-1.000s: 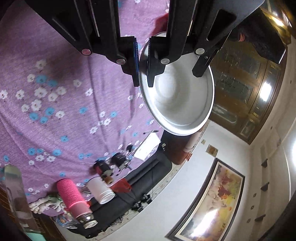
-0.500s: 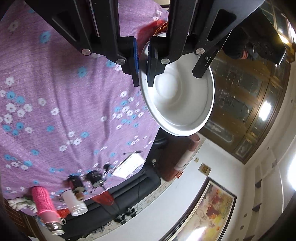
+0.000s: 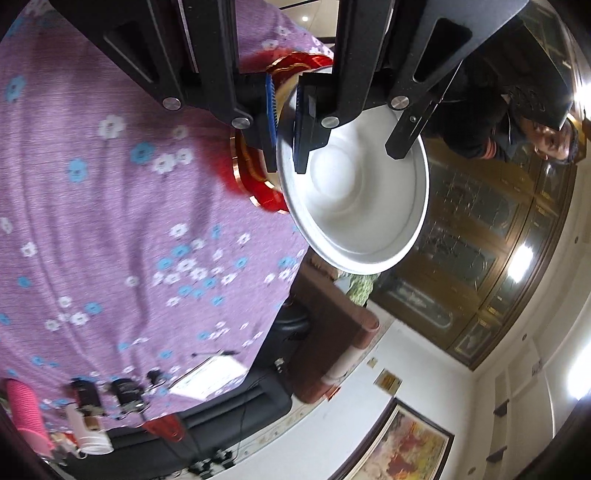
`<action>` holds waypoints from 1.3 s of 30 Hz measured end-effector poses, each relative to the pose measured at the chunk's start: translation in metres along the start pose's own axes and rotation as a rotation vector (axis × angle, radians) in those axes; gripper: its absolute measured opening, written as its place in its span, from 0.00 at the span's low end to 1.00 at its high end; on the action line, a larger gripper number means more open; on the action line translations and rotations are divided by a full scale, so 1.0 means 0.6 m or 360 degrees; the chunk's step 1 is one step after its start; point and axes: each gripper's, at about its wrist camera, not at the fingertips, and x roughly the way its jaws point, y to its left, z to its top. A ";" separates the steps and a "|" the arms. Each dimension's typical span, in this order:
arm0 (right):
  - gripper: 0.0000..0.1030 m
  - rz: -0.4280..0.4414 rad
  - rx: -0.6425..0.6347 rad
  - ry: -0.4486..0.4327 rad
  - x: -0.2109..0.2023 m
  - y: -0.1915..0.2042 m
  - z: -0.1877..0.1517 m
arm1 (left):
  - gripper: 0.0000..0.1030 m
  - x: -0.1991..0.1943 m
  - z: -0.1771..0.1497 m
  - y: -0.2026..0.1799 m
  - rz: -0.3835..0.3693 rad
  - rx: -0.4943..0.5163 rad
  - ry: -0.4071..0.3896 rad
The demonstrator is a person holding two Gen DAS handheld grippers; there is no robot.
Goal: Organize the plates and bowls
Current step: 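Lift the white bowl and carry it toward the plate stack, then lower the white bowl into the beige bowl on the stack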
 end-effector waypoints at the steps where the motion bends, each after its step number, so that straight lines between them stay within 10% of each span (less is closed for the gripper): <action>1: 0.07 0.0005 -0.0008 0.0015 0.008 0.006 -0.001 | 0.07 0.002 0.000 0.007 0.0016 -0.0008 0.0003; 39: 0.08 -0.0063 -0.0010 0.0207 0.133 0.036 -0.046 | 0.07 0.064 -0.015 0.093 0.0127 -0.0106 0.0167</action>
